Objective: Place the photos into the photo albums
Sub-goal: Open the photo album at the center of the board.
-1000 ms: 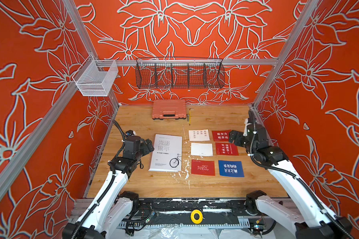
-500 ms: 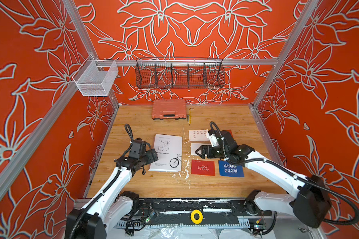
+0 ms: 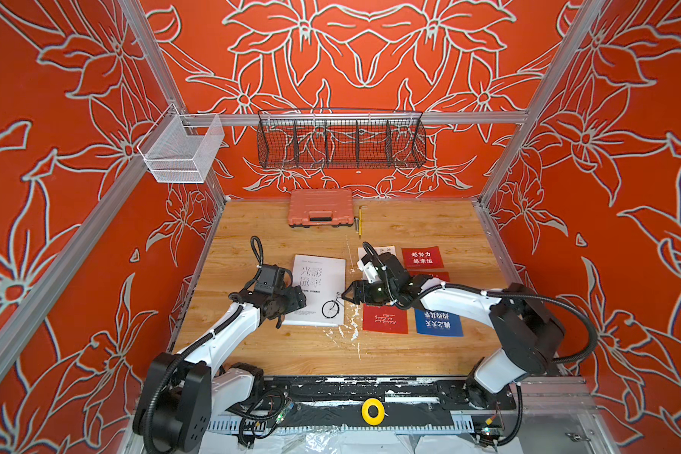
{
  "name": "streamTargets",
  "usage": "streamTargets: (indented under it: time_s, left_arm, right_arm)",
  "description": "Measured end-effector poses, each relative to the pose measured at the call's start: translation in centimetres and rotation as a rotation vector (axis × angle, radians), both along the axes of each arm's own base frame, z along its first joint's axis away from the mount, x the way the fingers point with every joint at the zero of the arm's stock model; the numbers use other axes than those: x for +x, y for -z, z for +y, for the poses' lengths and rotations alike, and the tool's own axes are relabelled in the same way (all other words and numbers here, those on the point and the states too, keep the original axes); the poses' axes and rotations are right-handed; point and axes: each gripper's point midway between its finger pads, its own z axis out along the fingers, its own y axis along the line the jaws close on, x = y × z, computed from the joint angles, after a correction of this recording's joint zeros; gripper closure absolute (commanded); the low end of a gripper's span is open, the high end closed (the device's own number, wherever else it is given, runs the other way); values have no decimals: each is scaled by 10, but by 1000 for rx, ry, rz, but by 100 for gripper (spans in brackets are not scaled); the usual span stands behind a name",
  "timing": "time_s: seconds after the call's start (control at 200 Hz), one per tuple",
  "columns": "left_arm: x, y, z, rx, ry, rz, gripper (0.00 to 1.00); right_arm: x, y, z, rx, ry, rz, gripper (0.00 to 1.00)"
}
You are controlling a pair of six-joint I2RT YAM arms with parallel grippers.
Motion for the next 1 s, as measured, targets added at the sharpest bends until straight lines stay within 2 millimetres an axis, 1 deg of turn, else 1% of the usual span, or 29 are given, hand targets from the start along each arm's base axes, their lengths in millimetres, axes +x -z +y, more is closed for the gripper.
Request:
streamTargets:
  time_s: [0.085,0.23,0.32,0.4,0.545,0.656,0.836,0.896,1.001]
  left_arm:
    - [1,5,-4,7,16,23,17]
    - [1,4,-19,4,61,29,17]
    - [0,3,-26,4,85,26,17]
    - [0,2,-28,8,91,22,17]
    - [1,-2,-21,39,71,6,17]
    - [2,-9,-14,64,43,-17,21]
    - [5,-19,0,73,-8,-65,34]
    - [4,-19,6,73,-28,-67,37]
    - [3,-15,13,71,-41,-52,44]
  right_arm:
    - [6,7,6,-1,6,12,28]
    - [15,12,12,-3,15,15,27]
    - [21,12,13,-2,28,14,27]
    - [25,14,11,-3,40,16,27]
    - [31,20,6,-13,60,23,25]
    - [36,25,6,-20,67,29,25]
    - [39,35,12,-11,60,41,26]
    - [38,41,15,0,53,52,26]
    - [40,39,21,34,45,54,27]
